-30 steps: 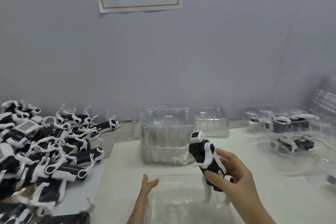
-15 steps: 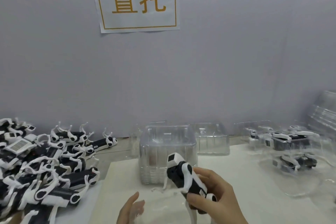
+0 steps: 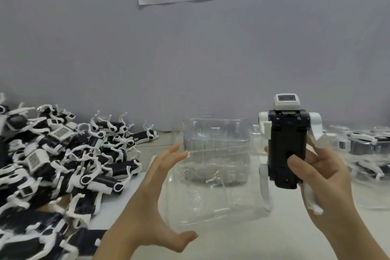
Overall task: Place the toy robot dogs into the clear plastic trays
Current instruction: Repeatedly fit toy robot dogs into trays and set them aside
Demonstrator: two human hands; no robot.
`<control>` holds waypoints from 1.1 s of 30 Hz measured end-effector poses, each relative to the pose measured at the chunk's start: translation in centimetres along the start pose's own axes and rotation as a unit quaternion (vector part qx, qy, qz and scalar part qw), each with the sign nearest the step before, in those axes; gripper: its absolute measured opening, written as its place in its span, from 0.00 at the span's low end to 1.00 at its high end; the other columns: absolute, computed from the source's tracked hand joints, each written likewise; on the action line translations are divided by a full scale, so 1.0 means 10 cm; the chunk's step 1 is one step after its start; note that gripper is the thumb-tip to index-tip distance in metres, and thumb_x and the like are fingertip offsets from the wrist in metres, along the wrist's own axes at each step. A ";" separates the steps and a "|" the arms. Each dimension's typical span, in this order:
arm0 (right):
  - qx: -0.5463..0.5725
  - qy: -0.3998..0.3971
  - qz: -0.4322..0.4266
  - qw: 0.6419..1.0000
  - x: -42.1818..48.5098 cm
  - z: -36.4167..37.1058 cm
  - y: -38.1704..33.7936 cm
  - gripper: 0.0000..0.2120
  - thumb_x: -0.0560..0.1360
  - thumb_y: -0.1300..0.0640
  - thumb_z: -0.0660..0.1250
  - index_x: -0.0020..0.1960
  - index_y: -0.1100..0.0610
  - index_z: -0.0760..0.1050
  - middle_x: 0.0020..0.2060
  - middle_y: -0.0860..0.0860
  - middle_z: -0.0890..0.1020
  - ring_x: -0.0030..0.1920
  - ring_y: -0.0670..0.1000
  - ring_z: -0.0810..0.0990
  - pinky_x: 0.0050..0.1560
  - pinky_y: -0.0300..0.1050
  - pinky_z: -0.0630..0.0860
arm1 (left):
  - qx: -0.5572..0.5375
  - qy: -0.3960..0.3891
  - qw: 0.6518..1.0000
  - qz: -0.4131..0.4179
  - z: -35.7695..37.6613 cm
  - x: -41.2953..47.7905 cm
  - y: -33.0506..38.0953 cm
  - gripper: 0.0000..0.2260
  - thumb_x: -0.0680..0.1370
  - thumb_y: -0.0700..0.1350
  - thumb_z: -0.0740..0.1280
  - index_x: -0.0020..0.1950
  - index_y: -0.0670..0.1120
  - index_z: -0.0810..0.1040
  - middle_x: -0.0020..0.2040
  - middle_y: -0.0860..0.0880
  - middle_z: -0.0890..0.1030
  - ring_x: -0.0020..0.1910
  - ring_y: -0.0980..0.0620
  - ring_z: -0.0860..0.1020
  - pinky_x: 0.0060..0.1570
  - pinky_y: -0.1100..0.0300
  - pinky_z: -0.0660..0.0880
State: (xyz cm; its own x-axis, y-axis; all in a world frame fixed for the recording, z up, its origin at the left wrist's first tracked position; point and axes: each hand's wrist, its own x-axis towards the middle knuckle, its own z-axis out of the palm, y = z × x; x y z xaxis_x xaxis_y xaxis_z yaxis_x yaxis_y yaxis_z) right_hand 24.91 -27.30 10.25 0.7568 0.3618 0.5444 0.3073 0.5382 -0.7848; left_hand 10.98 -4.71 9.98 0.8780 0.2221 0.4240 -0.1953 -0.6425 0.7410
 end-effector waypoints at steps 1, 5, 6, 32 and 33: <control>-0.015 0.013 -0.003 1.000 0.00 -0.03 0.03 0.23 0.53 0.38 0.82 0.46 0.42 0.82 0.34 0.45 0.85 0.33 0.45 0.84 0.38 0.41 0.82 | 0.015 0.003 0.999 0.037 0.02 -0.04 -0.02 0.37 0.54 0.62 0.67 0.65 0.69 0.72 0.73 0.57 0.63 0.74 0.59 0.61 0.73 0.55 0.61; 0.005 -0.001 0.078 0.997 0.01 -0.12 0.19 0.13 0.68 0.51 0.73 0.52 0.43 0.81 0.46 0.53 0.86 0.44 0.53 0.85 0.42 0.45 0.82 | 0.080 -0.045 0.994 0.052 0.08 -0.16 -0.41 0.51 0.57 0.62 0.77 0.77 0.60 0.58 0.77 0.52 0.58 0.76 0.53 0.61 0.67 0.50 0.62; 0.002 -0.002 0.111 0.994 0.01 -0.16 0.28 0.13 0.69 0.54 0.69 0.53 0.45 0.82 0.46 0.55 0.85 0.44 0.54 0.85 0.41 0.45 0.82 | 0.066 -0.055 0.996 0.034 0.13 -0.21 -0.51 0.52 0.59 0.63 0.77 0.78 0.57 0.57 0.76 0.52 0.59 0.75 0.51 0.63 0.67 0.48 0.63; -0.549 -0.429 0.105 0.710 0.14 0.13 0.57 0.21 0.75 0.47 0.68 0.65 0.33 0.69 0.52 0.42 0.76 0.53 0.43 0.72 0.54 0.41 0.71 | -0.265 0.078 0.945 -0.177 0.79 -0.29 -1.21 0.27 0.61 0.59 0.72 0.59 0.55 0.76 0.55 0.58 0.83 0.64 0.56 0.75 0.59 0.61 0.69; -0.544 -0.432 0.109 0.711 0.14 0.12 0.57 0.21 0.76 0.47 0.69 0.65 0.33 0.69 0.53 0.42 0.76 0.53 0.43 0.72 0.55 0.43 0.72 | -0.246 0.063 0.955 -0.152 0.76 -0.31 -1.22 0.34 0.59 0.64 0.75 0.62 0.55 0.74 0.58 0.60 0.81 0.65 0.56 0.75 0.63 0.57 0.68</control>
State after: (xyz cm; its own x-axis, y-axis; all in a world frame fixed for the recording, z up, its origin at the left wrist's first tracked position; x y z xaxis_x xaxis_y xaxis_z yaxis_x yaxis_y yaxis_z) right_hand 27.07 -22.82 6.91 0.3623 0.9319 -0.0148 0.8575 -0.3395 -0.3864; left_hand 13.98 -3.11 -4.36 0.8732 0.4502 0.1869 -0.1489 -0.1186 0.9817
